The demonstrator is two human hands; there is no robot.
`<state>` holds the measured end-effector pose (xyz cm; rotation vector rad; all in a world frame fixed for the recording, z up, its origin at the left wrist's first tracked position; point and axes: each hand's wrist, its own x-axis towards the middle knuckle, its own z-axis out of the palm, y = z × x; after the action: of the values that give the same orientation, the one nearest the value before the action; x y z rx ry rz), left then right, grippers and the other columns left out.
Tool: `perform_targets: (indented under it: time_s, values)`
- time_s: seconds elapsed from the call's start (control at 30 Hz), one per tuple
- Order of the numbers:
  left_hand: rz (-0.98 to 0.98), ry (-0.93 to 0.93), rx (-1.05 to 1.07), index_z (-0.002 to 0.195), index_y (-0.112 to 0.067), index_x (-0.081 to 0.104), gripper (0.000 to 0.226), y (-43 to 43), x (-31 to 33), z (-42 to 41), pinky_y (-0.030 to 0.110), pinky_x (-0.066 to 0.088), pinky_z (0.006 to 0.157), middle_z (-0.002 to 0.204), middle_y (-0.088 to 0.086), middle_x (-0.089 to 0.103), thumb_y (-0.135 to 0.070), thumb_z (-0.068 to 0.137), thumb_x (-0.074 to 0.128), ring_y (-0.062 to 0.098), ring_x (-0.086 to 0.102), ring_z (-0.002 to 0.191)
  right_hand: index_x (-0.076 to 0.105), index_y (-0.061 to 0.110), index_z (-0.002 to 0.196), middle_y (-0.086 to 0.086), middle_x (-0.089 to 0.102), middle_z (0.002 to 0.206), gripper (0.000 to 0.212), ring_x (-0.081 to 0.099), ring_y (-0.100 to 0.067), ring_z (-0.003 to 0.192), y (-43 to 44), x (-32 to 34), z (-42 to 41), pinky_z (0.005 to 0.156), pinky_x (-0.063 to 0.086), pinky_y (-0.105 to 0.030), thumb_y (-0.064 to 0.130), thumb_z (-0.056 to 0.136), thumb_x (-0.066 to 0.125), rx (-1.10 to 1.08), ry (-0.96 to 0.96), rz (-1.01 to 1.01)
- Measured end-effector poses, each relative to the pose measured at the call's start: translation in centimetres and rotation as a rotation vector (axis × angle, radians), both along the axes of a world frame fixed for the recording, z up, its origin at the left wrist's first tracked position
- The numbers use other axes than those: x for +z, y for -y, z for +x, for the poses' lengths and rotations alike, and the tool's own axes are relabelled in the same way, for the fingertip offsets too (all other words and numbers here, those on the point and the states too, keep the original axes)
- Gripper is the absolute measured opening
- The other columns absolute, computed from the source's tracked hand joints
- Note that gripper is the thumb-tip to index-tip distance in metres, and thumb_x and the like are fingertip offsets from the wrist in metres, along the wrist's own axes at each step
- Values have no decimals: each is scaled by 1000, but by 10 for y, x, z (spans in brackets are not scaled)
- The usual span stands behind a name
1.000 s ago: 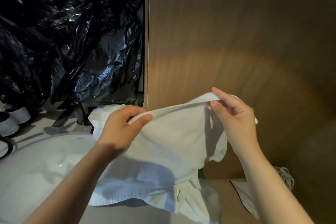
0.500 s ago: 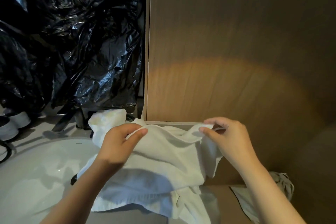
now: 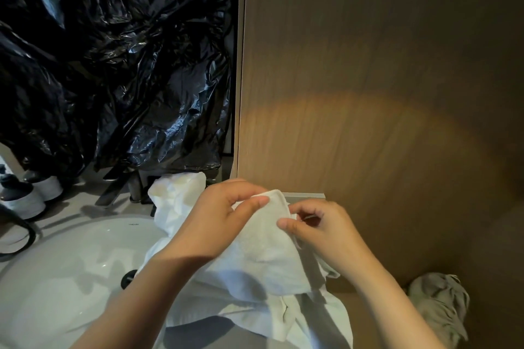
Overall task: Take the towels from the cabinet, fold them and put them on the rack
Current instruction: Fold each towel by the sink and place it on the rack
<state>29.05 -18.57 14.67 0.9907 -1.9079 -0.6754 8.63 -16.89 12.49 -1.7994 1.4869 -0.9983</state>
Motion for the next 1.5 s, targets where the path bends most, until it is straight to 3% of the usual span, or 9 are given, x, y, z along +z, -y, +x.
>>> perform_targets:
  time_s: [0.23, 0.43, 0.57, 0.7, 0.83, 1.03, 1.2, 1.37, 1.5]
  values:
    - [201, -90, 40, 75, -19, 72, 11, -4, -13, 12, 24, 42, 61, 71, 13, 61, -26, 83, 75, 22, 51, 61, 60, 16, 68, -2, 53, 61, 24, 48, -12, 57, -3, 21, -23, 55, 36, -20, 25, 89, 63, -182, 105, -210]
    - [163, -43, 187, 72, -21, 58, 24, -15, -22, 12, 13, 36, 57, 66, -10, 54, -20, 96, 57, 3, 47, 60, 50, -4, 67, -18, 45, 61, 35, 39, -20, 55, -6, 40, -26, 51, 33, -28, 20, 91, 59, -291, 217, -294]
    - [-10, -243, 157, 80, -21, 60, 21, -18, 19, 11, 15, 41, 59, 73, 1, 59, -30, 97, 53, 7, 53, 64, 46, -6, 67, -24, 39, 63, 44, 34, -23, 54, -16, 47, -26, 50, 29, -32, 33, 85, 57, -325, 286, -326]
    - [-4, -92, 111, 77, -17, 65, 26, 1, 41, 10, 19, 41, 58, 72, 5, 62, -34, 94, 56, 8, 55, 63, 46, -5, 63, -23, 40, 58, 47, 33, -33, 53, -12, 56, -27, 52, 30, -33, 29, 92, 59, -338, 221, -322]
    - [89, -39, 171, 72, -20, 65, 24, 9, 16, -1, 11, 37, 57, 67, -9, 62, -22, 95, 58, -2, 53, 63, 47, 7, 57, -8, 43, 52, 47, 40, -18, 50, -7, 37, -24, 51, 32, -28, 38, 89, 63, -367, -30, -205]
    - [44, 23, 165, 71, -32, 63, 26, 11, -7, -2, 6, 39, 64, 75, -23, 64, -24, 95, 58, -4, 59, 75, 75, 32, 84, 15, 72, 78, 8, 65, -1, 77, -23, 7, -31, 67, 52, -24, 40, 82, 73, -521, 200, -178]
    - [-7, 97, 91, 80, -36, 65, 21, 13, -8, -13, 11, 43, 68, 83, -24, 66, -28, 96, 56, -2, 61, 81, 70, 42, 91, 23, 66, 89, 18, 61, 5, 89, -26, 5, -10, 67, 49, -9, 47, 75, 77, -372, 56, -220]
    - [-6, 47, -25, 95, -32, 71, 17, 6, -5, -25, 20, 48, 78, 92, -24, 69, -28, 98, 54, -2, 64, 91, 68, 21, 70, 6, 62, 65, 23, 56, -13, 63, -8, 4, 4, 58, 45, -29, 42, 78, 72, -257, 33, -188]
    - [79, -44, 13, 89, -32, 70, 9, 3, -7, -9, 7, 44, 71, 87, -19, 69, -23, 89, 68, -4, 63, 82, 42, 15, 54, 11, 33, 50, 46, 30, -4, 50, -3, 7, -13, 46, 24, -21, 24, 90, 68, -372, 209, -262]
